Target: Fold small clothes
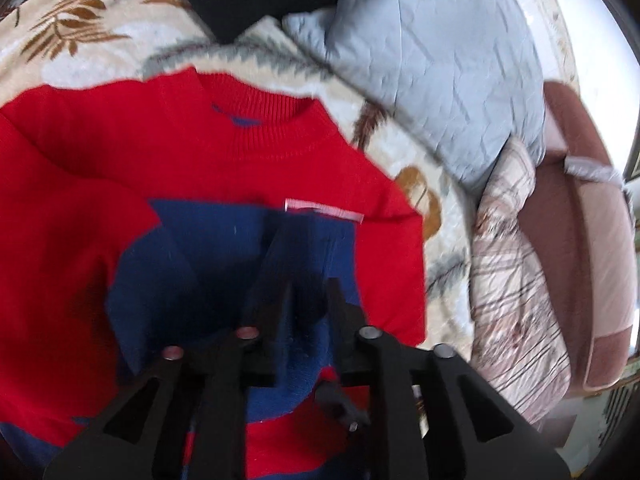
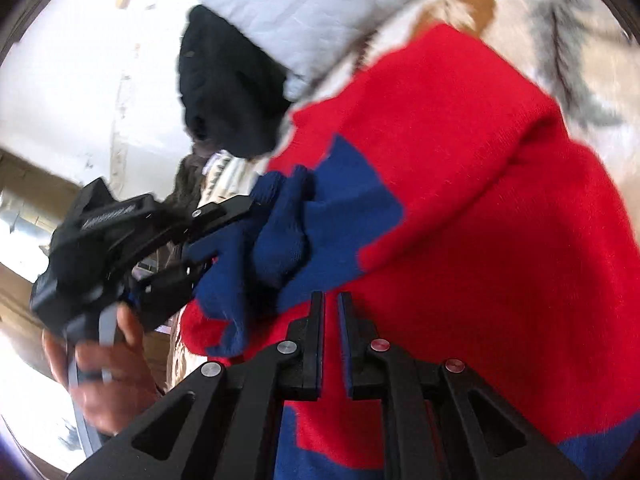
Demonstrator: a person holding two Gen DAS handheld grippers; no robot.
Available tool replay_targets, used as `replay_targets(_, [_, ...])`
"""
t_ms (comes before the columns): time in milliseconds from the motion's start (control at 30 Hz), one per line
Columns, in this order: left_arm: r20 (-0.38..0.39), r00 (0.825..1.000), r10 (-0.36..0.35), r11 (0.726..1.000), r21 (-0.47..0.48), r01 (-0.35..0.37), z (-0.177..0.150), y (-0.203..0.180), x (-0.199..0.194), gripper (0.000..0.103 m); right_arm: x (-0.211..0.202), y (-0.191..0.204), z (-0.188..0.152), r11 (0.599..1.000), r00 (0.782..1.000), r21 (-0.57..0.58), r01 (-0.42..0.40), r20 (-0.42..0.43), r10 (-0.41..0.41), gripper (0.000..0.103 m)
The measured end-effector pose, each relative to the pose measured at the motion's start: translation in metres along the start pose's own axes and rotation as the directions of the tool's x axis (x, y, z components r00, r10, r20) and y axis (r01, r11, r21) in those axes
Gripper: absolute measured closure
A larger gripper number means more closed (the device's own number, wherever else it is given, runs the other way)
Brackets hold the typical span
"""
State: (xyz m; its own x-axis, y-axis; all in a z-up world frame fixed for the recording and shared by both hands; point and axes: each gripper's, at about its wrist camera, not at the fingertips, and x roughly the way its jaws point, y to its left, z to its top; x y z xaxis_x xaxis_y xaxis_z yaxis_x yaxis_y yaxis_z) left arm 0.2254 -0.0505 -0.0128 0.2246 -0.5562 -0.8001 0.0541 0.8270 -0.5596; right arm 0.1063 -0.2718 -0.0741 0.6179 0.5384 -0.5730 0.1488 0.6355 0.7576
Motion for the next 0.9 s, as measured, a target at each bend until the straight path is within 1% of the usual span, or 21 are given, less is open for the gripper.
replay_targets(100, [-0.011, 1.0, -0.017, 0.999, 0.041, 0.018, -0.007, 0.003, -0.012, 0.082, 0.003, 0.002, 0.006, 0.999, 1.0, -0.017, 0.03, 0.007, -0.03, 0.09])
replay_targets(167, [0.024, 0.998, -0.057, 0.997, 0.059, 0.055, -0.013, 0.015, -0.038, 0.069, -0.001, 0.006, 0.009, 0.998, 0.998, -0.029, 0.047, 0.033, -0.046, 0.08])
replay_targets(200, [0.055, 0.996, -0.073, 0.996, 0.057, 0.069, -0.018, 0.025, -0.053, 0.053, -0.004, 0.006, 0.009, 0.999, 0.998, -0.028, 0.046, 0.046, -0.045, 0.076])
replay_targets(233, [0.095, 0.991, -0.089, 0.995, 0.05, 0.085, -0.024, 0.038, -0.07, 0.043, -0.007, 0.005, 0.011, 0.999, 0.997, -0.02, 0.036, 0.063, -0.035, 0.069])
replay_targets(267, [0.128, 0.987, -0.099, 0.995, 0.039, 0.095, -0.03, 0.052, -0.084, 0.04, -0.011, 0.005, 0.013, 1.0, 0.996, -0.012, 0.023, 0.081, -0.022, 0.065])
replay_targets(300, [0.157, 0.982, -0.104, 0.995, 0.029, 0.101, -0.04, 0.07, -0.097, 0.038, -0.013, 0.005, 0.016, 1.0, 0.995, -0.004, 0.009, 0.101, -0.008, 0.063])
replay_targets(333, [0.173, 0.979, -0.106, 0.994, 0.013, 0.106, -0.046, 0.086, -0.104, 0.038, -0.013, 0.006, 0.02, 1.0, 0.992, 0.005, -0.01, 0.123, 0.009, 0.057])
replay_targets(400, [0.19, 0.973, -0.129, 0.989, -0.045, 0.14, -0.053, 0.11, -0.108, 0.038, -0.007, 0.013, 0.026, 1.0, 0.991, 0.006, -0.015, 0.136, 0.014, 0.052])
replay_targets(467, [0.186, 0.965, -0.183, 0.972, -0.113, 0.206, -0.053, 0.131, -0.103, 0.037, 0.004, 0.026, 0.03, 0.999, 0.991, -0.02, -0.026, 0.129, 0.029, 0.052])
replay_targets(500, [0.173, 0.965, -0.197, 0.967, -0.128, 0.22, -0.051, 0.135, -0.098, 0.037, 0.012, 0.032, 0.032, 0.999, 0.992, -0.031, -0.036, 0.121, 0.04, 0.051])
replay_targets(533, [0.16, 0.967, -0.196, 0.967, -0.132, 0.218, -0.048, 0.139, -0.094, 0.038, 0.025, 0.041, 0.035, 0.999, 0.994, -0.041, -0.033, 0.101, 0.037, 0.048])
replay_targets(567, [0.155, 0.97, -0.187, 0.969, -0.134, 0.208, -0.048, 0.14, -0.091, 0.038, 0.033, 0.046, 0.035, 0.999, 0.996, -0.046, -0.011, 0.085, 0.015, 0.047])
replay_targets(600, [0.149, 0.97, -0.19, 0.968, -0.139, 0.211, -0.049, 0.142, -0.088, 0.038, 0.046, 0.054, 0.037, 0.998, 0.997, -0.059, 0.037, 0.067, -0.033, 0.047])
replay_targets(633, [0.142, 0.969, -0.201, 0.964, -0.146, 0.221, -0.051, 0.143, -0.087, 0.037, 0.054, 0.058, 0.037, 0.995, 0.997, -0.075, 0.067, 0.054, -0.063, 0.048])
replay_targets(667, [0.132, 0.967, -0.22, 0.959, -0.154, 0.239, -0.053, 0.143, -0.086, 0.037, 0.062, 0.064, 0.038, 0.988, 0.992, -0.096, 0.121, 0.046, -0.117, 0.067])
replay_targets(700, [0.122, 0.964, -0.238, 0.954, -0.156, 0.255, -0.055, 0.142, -0.084, 0.038, 0.064, 0.072, 0.042, 0.982, 0.988, -0.118, 0.149, 0.054, -0.143, 0.084])
replay_targets(733, [0.117, 0.962, -0.247, 0.952, -0.154, 0.263, -0.058, 0.142, -0.085, 0.037, 0.059, 0.076, 0.046, 0.984, 0.992, -0.13, 0.118, 0.069, -0.11, 0.094])
replay_targets(800, [0.127, 0.963, -0.238, 0.954, -0.157, 0.257, -0.061, 0.143, -0.089, 0.038, 0.032, 0.08, 0.052, 0.992, 0.983, -0.115, 0.05, 0.182, -0.029, 0.094])
replay_targets(833, [0.126, 0.963, -0.237, 0.953, -0.163, 0.256, -0.061, 0.144, -0.089, 0.037, 0.015, 0.077, 0.056, 0.994, 0.969, -0.102, 0.03, 0.247, -0.004, 0.094])
replay_targets(867, [0.124, 0.963, -0.241, 0.949, -0.177, 0.26, -0.059, 0.147, -0.087, 0.037, 0.002, 0.07, 0.058, 0.996, 0.957, -0.085, 0.036, 0.289, -0.01, 0.094])
replay_targets(900, [0.122, 0.962, -0.243, 0.945, -0.192, 0.263, -0.058, 0.149, -0.086, 0.035, -0.004, 0.063, 0.06, 0.996, 0.954, -0.07, 0.054, 0.299, -0.031, 0.094])
